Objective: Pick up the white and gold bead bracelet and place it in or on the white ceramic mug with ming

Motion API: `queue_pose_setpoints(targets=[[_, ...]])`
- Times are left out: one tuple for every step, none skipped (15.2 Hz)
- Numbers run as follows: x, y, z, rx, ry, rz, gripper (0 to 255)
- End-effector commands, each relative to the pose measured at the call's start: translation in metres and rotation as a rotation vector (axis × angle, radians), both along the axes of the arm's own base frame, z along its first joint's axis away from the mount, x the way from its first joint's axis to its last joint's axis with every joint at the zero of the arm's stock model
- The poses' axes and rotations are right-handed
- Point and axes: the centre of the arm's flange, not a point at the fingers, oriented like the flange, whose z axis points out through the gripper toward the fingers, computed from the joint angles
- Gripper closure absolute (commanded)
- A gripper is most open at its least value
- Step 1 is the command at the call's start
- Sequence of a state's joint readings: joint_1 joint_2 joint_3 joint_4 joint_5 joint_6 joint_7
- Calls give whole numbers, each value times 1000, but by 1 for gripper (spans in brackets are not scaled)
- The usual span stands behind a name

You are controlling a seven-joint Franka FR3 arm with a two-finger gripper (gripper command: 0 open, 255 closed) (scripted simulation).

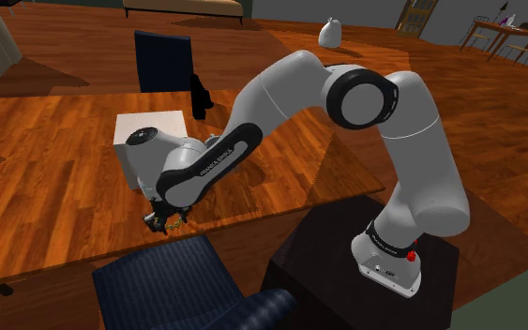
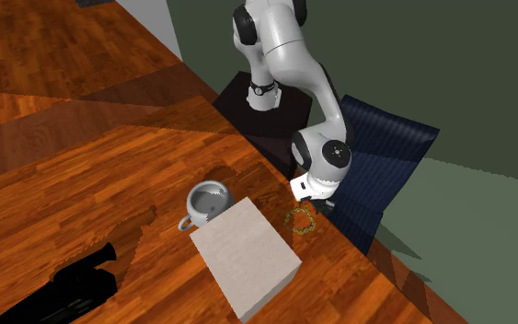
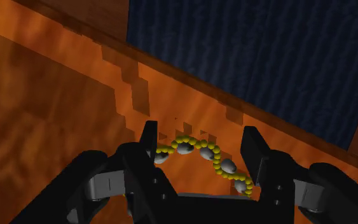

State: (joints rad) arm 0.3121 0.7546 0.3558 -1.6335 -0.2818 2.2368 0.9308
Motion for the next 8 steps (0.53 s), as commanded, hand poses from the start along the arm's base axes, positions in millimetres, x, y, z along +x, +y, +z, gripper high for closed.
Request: queue_pose_setpoints(targets=[[20,-16,5,18,42,48,0],[32,-26,9,30,69,77,0],[46,-36,12,43,96,106,0],[59,-46,15,55,123,135,0],[73,-55,17,67,150,164,0],[88,-63,18,79,177,193,0],[95,-67,19,86,191,208,0],[93,-67,14,86,191,208,0]])
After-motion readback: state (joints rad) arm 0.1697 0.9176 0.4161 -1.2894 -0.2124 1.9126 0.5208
